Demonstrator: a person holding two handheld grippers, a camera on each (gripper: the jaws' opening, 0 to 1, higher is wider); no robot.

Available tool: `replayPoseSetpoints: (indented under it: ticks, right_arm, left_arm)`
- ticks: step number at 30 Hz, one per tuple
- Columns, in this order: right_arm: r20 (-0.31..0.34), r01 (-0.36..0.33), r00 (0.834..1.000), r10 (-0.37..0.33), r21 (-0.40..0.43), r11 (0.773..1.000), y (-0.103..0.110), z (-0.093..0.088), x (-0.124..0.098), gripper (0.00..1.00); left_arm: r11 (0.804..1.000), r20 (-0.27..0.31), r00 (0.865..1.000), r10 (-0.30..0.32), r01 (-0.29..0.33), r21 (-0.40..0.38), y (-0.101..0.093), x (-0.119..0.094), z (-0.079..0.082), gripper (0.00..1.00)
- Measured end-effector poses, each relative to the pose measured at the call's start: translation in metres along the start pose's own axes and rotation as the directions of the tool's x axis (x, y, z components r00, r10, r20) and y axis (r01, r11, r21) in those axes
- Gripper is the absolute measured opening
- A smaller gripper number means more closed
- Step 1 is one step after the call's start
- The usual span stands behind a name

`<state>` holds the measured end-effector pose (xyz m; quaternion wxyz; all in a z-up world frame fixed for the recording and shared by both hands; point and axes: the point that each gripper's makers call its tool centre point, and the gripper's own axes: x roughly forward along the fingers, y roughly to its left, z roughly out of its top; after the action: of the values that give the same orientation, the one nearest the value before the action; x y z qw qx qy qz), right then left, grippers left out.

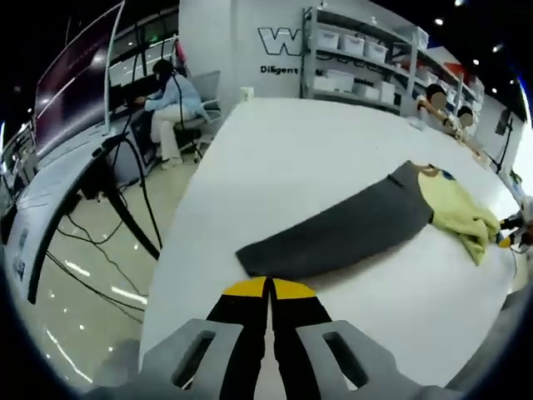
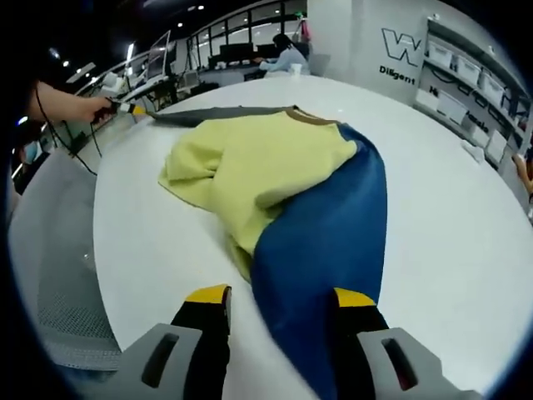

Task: Fold the garment on the visible template until the final outline fits inside the template.

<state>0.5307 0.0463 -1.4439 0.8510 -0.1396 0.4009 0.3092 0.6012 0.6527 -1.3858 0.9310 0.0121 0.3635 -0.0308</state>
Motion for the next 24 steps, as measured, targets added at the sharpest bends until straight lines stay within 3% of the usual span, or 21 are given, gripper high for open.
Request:
replayPoseSetpoints:
  ticks: [7, 17, 24]
  right_arm:
    - [0.009, 0.037, 0.999, -0.037, -0.003, 0.999, -0.011, -0.005, -0.016, 0.40]
    - [-0.022, 0.105, 0.994, -0.104, 0.064, 0.992, -0.033, -0.043, -0.045, 0.38]
    - [-0.029, 0.135, 0.991, -0.132, 0.151, 0.979, -0.047, -0.064, -0.057, 0.26]
  left_arm:
    - [1.000, -0.024, 1.000, -0.015, 0.015, 0.013, -0.010, 0.005, -0.004, 0.00]
    - [1.000, -0.040, 0.999, -0.029, 0.029, -0.009, -0.015, 0.003, -0.024, 0.00]
    - [0.999, -0.041, 0.998, -0.042, 0.042, -0.004, -0.020, 0.004, -0.026, 0.00]
